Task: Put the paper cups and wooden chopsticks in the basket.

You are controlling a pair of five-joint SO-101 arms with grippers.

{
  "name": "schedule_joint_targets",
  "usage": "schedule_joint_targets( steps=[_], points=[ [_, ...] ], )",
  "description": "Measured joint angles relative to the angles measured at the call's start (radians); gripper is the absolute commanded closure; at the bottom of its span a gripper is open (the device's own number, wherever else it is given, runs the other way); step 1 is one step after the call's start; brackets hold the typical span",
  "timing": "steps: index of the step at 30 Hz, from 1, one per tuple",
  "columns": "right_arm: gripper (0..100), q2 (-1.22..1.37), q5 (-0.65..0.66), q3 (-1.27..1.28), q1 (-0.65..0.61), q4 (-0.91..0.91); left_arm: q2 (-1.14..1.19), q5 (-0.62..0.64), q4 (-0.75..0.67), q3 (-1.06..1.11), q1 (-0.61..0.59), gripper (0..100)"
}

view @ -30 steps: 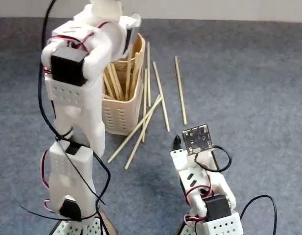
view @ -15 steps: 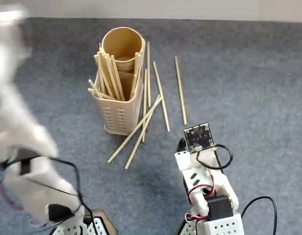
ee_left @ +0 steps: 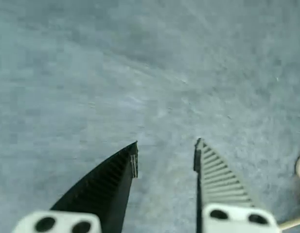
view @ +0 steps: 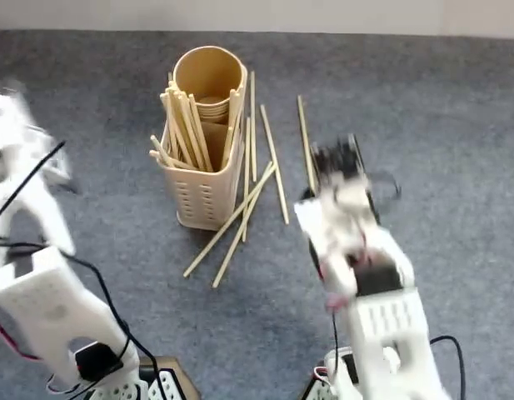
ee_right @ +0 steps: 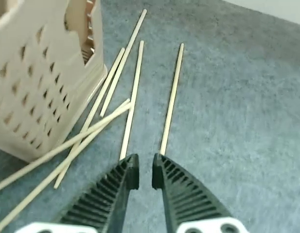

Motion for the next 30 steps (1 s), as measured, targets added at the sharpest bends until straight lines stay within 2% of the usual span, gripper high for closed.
schedule_joint_targets(
  steps=[3, 7, 12, 18, 23, 25, 27, 30],
  points=[
    [80.0, 0.301, 0.000, -0.203, 0.000, -0.005, 0.009, 0.068, -0.106, 0.117, 0.017, 77],
    [69.8, 0.641, 0.000, -0.396, -0.017, -0.008, 0.009, 0.089, -0.176, 0.172, 0.009, 77],
    [69.5, 0.950, 0.048, -0.512, -0.101, -0.055, 0.009, 0.092, -0.198, 0.176, 0.009, 77],
    [69.6, 1.178, 0.095, -0.586, -0.101, -0.104, 0.009, 0.094, -0.198, 0.176, 0.009, 77],
    [77.8, 1.240, 0.109, -0.635, -0.040, -0.104, 0.009, 0.095, -0.198, 0.176, 0.009, 77],
    [85.8, 1.247, 0.109, -0.640, -0.023, -0.104, 0.009, 0.095, -0.198, 0.176, 0.009, 77],
    [98.2, 1.250, 0.109, -0.641, -0.017, -0.104, 0.009, 0.095, -0.198, 0.176, 0.009, 77],
    [98.4, 1.250, 0.109, -0.644, 0.005, -0.106, 0.009, 0.095, -0.198, 0.176, 0.009, 77]
  ],
)
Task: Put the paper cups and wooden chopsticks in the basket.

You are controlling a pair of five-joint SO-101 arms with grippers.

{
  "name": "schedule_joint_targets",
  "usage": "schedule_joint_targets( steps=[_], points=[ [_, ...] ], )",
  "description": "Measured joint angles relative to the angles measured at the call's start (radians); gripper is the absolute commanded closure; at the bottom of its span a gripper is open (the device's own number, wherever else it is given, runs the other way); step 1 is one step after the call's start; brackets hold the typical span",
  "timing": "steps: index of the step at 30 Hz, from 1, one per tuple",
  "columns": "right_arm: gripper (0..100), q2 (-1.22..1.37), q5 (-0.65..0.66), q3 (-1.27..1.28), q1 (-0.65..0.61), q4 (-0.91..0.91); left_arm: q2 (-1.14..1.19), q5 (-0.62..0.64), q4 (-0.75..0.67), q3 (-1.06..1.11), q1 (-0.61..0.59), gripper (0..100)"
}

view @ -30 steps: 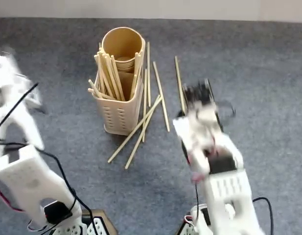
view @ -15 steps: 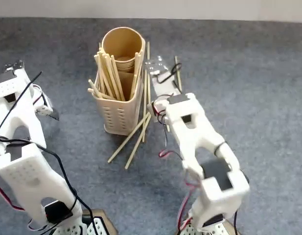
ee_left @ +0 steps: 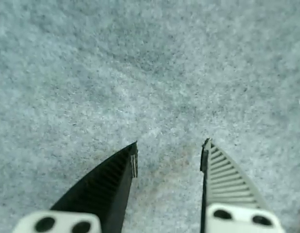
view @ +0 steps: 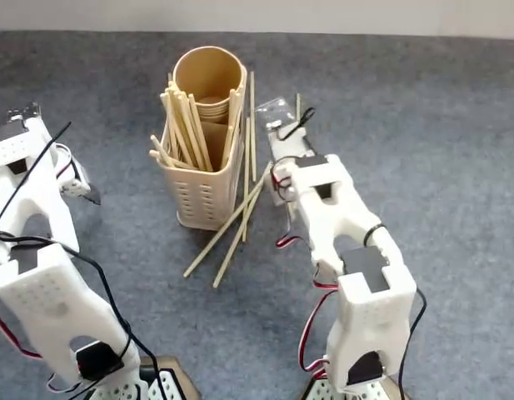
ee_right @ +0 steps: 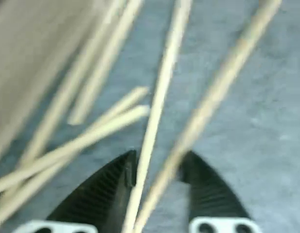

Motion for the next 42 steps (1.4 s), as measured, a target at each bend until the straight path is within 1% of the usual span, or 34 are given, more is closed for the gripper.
schedule_joint_targets(
  steps=[1, 5, 8, 10, 13, 16, 18, 20, 22, 24, 27, 31, 33, 36, 40, 42],
  points=[
    [99.7, 0.000, 0.000, -0.003, 0.009, 0.000, 0.000, 0.000, 0.000, 0.000, 0.000, 77],
    [99.3, 0.000, -0.002, -0.009, 0.020, 0.005, 0.000, 0.000, 0.000, 0.000, 0.000, 77],
    [99.3, -0.048, -0.058, -0.014, 0.051, 0.041, 0.000, 0.000, 0.000, 0.000, 0.000, 77],
    [99.3, -0.127, -0.106, -0.011, 0.081, 0.044, 0.000, 0.000, 0.000, 0.000, 0.000, 77],
    [99.3, -0.341, -0.164, -0.012, 0.101, 0.044, 0.000, 0.000, 0.000, 0.000, 0.000, 77],
    [99.3, -0.617, -0.201, -0.012, 0.041, 0.044, 0.000, 0.000, 0.000, 0.000, 0.000, 77],
    [99.3, -0.793, -0.207, -0.012, -0.037, 0.026, 0.000, 0.000, 0.000, 0.000, 0.000, 77],
    [99.3, -0.933, -0.210, -0.006, -0.123, -0.020, 0.000, 0.000, 0.000, 0.000, 0.000, 77],
    [99.3, -1.013, -0.210, 0.011, -0.199, -0.095, 0.000, 0.000, 0.000, 0.000, 0.000, 77],
    [99.3, -1.040, -0.210, 0.048, -0.267, -0.190, 0.000, 0.000, 0.000, 0.000, 0.002, 77],
    [99.3, -1.046, -0.255, 0.170, -0.339, -0.367, 0.000, -0.002, 0.000, 0.000, 0.003, 77],
    [99.3, -1.046, -0.296, 0.364, -0.370, -0.609, 0.000, 0.000, 0.000, 0.000, 0.003, 77],
    [99.3, -1.030, -0.301, 0.433, -0.371, -0.686, 0.000, 0.000, 0.000, 0.000, 0.003, 77],
    [98.5, -0.967, -0.301, 0.439, -0.371, -0.721, 0.000, -0.002, 0.000, 0.000, 0.003, 77],
    [87.7, -0.896, -0.301, 0.439, -0.371, -0.729, 0.000, -0.002, 0.000, 0.000, 0.003, 77],
    [85.4, -0.890, -0.301, 0.439, -0.371, -0.729, 0.000, -0.002, 0.000, 0.000, 0.003, 77]
  ],
)
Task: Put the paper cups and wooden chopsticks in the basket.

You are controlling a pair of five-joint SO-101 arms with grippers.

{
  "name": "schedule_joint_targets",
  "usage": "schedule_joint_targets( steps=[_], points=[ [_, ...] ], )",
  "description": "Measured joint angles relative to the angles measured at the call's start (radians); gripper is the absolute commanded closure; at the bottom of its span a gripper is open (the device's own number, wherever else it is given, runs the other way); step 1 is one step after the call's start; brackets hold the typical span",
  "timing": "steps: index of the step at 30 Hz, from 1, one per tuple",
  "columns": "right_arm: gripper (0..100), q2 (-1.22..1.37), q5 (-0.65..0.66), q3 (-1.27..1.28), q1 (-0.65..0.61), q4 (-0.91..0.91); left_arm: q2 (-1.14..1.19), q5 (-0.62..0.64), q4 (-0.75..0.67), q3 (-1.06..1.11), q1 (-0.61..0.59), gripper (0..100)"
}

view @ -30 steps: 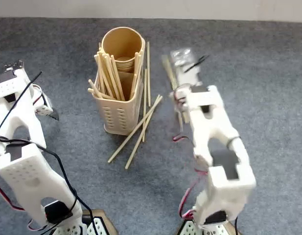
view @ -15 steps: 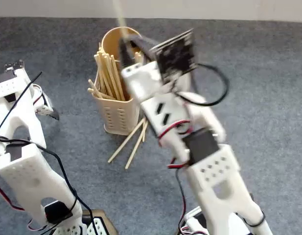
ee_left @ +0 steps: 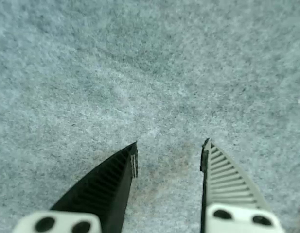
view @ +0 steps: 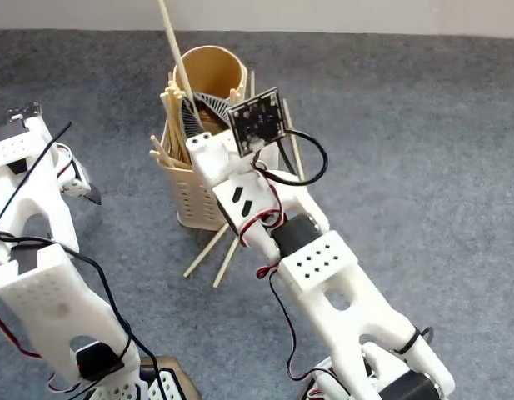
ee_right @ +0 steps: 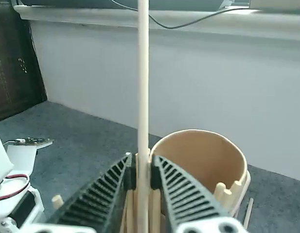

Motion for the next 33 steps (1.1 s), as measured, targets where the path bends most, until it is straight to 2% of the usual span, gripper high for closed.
schedule_joint_targets(
  steps=[4, 9, 14, 17, 19, 22, 25, 28, 33],
  points=[
    [85.4, -0.008, 0.000, -0.005, 0.000, 0.046, 0.000, 0.000, 0.000, 0.000, 0.000, 77],
    [85.4, -0.104, 0.035, -0.060, 0.000, 0.213, 0.000, 0.000, 0.000, 0.000, 0.000, 77],
    [85.4, -0.238, 0.066, -0.195, 0.031, 0.614, 0.000, 0.000, 0.000, 0.000, 0.000, 77],
    [85.4, -0.249, -0.026, -0.256, 0.115, 0.882, 0.000, 0.000, 0.000, 0.000, 0.000, 77],
    [87.4, -0.224, -0.078, -0.245, 0.184, 0.971, 0.000, 0.000, 0.000, 0.000, 0.000, 77],
    [92.7, -0.160, -0.135, -0.178, 0.261, 0.974, 0.000, 0.000, 0.000, 0.000, 0.000, 77],
    [93.9, -0.083, -0.166, -0.074, 0.278, 0.876, 0.000, 0.000, 0.000, 0.000, 0.000, 77],
    [93.9, 0.002, -0.203, 0.031, 0.258, 0.724, 0.000, 0.000, 0.000, 0.000, 0.000, 77],
    [92.0, 0.167, -0.387, 0.068, 0.158, 0.583, 0.000, 0.000, 0.000, 0.000, 0.000, 77]
  ],
)
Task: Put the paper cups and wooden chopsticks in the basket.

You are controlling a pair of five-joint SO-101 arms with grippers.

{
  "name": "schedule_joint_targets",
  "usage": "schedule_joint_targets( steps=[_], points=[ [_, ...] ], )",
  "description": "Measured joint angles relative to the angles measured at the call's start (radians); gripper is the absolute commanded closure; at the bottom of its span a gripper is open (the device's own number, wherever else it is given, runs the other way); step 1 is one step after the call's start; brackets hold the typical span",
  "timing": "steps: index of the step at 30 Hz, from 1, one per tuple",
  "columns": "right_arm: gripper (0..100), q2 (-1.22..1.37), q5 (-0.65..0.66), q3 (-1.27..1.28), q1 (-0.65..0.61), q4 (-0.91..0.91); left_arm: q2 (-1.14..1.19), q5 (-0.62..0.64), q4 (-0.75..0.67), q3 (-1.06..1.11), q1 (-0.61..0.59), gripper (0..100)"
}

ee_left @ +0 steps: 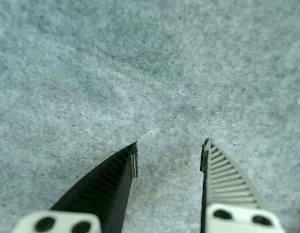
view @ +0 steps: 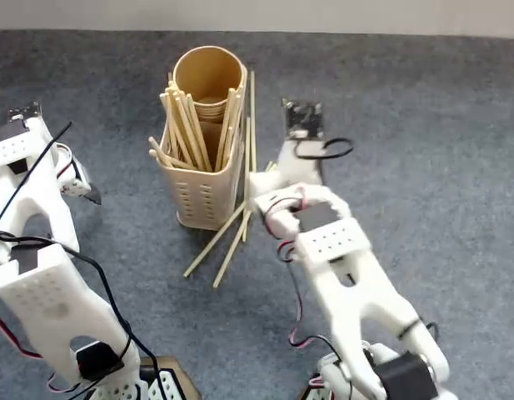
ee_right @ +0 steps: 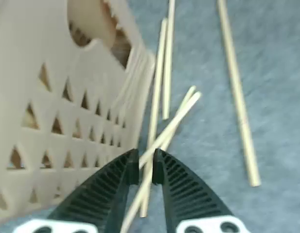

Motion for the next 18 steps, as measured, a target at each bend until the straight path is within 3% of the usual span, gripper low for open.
schedule_joint_targets(
  steps=[5, 12, 18],
  points=[
    [83.8, 0.169, -0.147, -0.011, -0.049, -0.026, 0.000, 0.000, 0.000, 0.000, 0.000, 77],
    [83.6, 0.394, -0.163, -0.092, -0.051, -0.026, 0.000, 0.000, 0.000, 0.000, 0.000, 77],
    [83.6, 0.439, -0.167, -0.129, -0.052, -0.026, 0.000, 0.000, 0.000, 0.000, 0.000, 77]
  ],
)
